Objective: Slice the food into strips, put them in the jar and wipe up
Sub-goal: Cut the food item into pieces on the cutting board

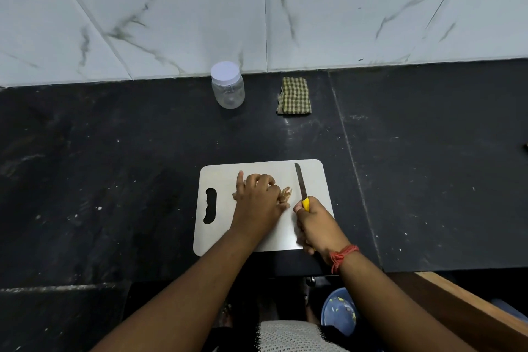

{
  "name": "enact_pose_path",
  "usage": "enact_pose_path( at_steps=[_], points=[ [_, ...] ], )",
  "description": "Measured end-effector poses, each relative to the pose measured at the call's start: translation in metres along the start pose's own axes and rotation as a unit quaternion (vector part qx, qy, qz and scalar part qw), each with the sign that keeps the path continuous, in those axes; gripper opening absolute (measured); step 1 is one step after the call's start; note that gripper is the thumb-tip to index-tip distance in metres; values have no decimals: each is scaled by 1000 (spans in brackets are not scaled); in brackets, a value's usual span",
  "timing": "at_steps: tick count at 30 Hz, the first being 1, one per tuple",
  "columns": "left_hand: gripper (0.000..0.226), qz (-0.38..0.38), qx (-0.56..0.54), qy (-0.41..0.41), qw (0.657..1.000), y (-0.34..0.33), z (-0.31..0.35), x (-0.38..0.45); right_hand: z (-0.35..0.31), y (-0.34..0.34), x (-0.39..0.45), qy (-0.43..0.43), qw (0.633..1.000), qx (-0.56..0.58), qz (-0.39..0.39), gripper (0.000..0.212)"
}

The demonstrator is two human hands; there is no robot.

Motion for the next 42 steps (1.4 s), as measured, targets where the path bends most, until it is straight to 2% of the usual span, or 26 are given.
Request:
enact_pose_path(
  at_steps=[6,12,16,19,24,36,42],
  points=[
    [30,10,-19,16,1000,2,-6,-3,1,16,-6,-8,999,31,34,17],
    [24,1,-30,19,999,-1,-2,0,7,17,-8,-6,1000,10,26,16],
    [19,7,-56,38,998,-1,-2,-1,3,18,-13,22,993,-112,24,19],
    [17,13,-69,49,996,-1,-3,-1,-2,14,-19,59,969,-238,18,17],
    [12,25,-90,61,994,-2,-7,-1,-1,5,-23,76,946,-314,9,12],
    [12,36,-109,66,991,-4,-9,-2,4,0,-22,62,935,-349,-1,5],
    [12,39,-91,37,994,-5,8,4,-3,14,-22,59,954,-290,41,8]
  ],
)
Point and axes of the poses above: each hand's wrist, its own x-axis towards the middle knuckle, its own y-axis out of the back of the hand, z = x × y, the point moved 8 cm from there along x, towards the middle knuckle, and after that the axes turned 2 degrees about -y, right-handed, at the moved point
